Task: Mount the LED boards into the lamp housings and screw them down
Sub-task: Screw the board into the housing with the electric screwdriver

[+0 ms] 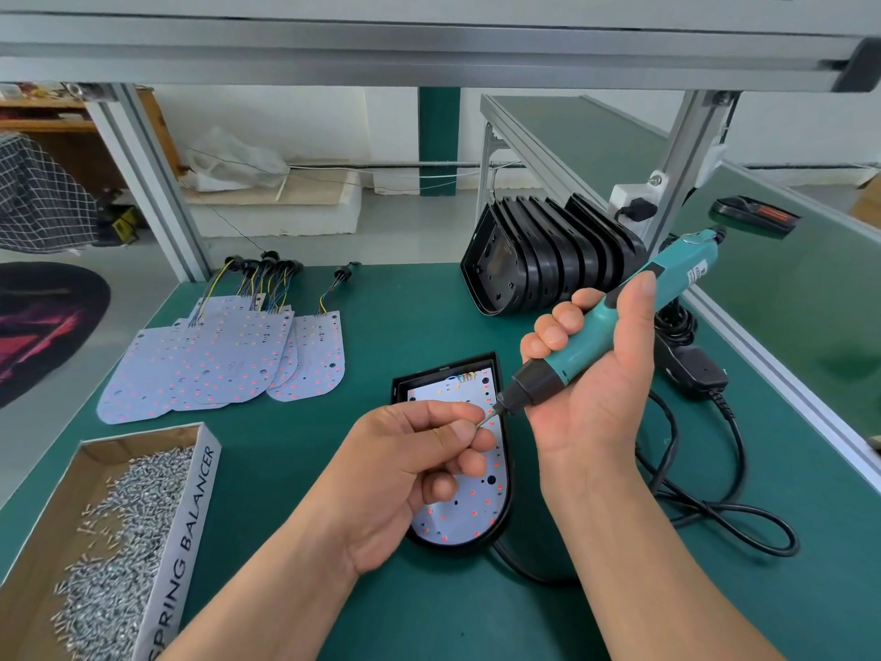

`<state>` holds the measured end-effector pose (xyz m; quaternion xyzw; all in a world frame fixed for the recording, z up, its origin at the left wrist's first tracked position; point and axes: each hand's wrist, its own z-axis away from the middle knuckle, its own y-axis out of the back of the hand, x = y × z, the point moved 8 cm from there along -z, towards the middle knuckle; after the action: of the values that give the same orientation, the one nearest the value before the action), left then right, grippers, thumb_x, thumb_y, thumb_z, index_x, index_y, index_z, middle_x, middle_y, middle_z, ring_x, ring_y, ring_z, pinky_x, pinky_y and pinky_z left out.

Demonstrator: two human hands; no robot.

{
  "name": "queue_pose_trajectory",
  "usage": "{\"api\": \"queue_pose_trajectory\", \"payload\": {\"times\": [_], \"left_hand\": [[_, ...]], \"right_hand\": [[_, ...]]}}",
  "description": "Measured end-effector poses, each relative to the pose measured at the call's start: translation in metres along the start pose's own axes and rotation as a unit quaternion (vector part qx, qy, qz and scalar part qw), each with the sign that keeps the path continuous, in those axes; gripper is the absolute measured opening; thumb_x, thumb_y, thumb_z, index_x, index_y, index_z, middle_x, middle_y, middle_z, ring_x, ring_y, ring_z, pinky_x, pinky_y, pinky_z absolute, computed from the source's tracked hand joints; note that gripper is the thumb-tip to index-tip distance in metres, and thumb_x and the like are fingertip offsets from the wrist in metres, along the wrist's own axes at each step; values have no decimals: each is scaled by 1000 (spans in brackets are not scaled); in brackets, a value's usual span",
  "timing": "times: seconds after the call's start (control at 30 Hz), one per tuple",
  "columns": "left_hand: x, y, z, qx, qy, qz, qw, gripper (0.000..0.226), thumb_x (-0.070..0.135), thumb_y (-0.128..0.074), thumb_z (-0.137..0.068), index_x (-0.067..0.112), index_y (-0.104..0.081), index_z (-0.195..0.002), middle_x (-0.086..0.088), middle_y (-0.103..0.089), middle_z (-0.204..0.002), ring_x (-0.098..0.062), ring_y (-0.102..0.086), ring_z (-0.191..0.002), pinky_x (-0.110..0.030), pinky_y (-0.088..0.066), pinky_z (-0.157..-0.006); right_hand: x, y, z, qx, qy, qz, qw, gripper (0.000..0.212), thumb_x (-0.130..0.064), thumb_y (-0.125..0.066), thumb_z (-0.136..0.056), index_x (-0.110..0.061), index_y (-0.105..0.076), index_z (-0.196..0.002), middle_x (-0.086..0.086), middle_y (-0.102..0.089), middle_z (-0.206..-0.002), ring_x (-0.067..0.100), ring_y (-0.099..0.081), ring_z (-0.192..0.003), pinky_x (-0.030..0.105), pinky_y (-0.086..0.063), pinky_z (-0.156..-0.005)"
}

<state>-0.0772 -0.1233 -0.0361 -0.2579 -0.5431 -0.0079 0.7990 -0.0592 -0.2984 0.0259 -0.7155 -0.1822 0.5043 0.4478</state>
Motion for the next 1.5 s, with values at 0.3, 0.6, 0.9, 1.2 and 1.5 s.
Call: {"api": "queue_pose_trajectory", "payload": {"times": [0.3, 0.6, 0.9, 1.2, 1.5], "left_hand": [[8, 3, 0, 28, -69, -74, 994, 12, -2, -68, -100, 2, -79, -103, -21, -79, -89, -14, -61, -54, -18, -45, -49], [5, 1, -2, 4, -90, -116, 989, 16, 9, -73, -97, 21, -83, -98, -19, -80, -92, -16, -61, -59, -20, -46, -51], [4, 0, -2, 2, -66, -107, 992, 17, 15, -65, -106, 7, -74, -118, -17, -81, -101, -17, -68, -65, -22, -50, -52], [45, 62, -4, 208, -108, -369, 899, 20, 34, -65, -100, 23, -76, -88, 15, -48, -54, -5, -38, -44, -23, -34, -46], [23, 62, -10, 207, -26, -584, 784, 69, 79, -68, -78, 17, -39, -66, 11, -37, -52, -18, -37, -52, -32, -28, -53]], "right_hand": [[0, -1, 2, 3, 11, 16, 1000, 44, -60, -64, -98, -18, -60, -88, -3, -49, -72, 13, -48, -58, 24, -46, -55], [9, 11, -2, 41, -13, 2, 999, 49, -65, -62, -97, -17, -58, -89, -2, -47, -73, 13, -45, -59, 24, -44, -53], [19, 20, -5, 68, -52, -49, 995, 53, -66, -60, -98, -15, -58, -85, -3, -45, -71, 12, -44, -56, 23, -43, -51], [19, 18, -5, 45, -51, -41, 997, 52, -67, -59, -98, -17, -58, -84, -3, -46, -71, 11, -46, -56, 22, -43, -51], [27, 13, -1, 14, -70, 3, 997, 50, -67, -57, -98, -19, -57, -83, -4, -46, -69, 11, -45, -53, 23, -41, -51]]}}
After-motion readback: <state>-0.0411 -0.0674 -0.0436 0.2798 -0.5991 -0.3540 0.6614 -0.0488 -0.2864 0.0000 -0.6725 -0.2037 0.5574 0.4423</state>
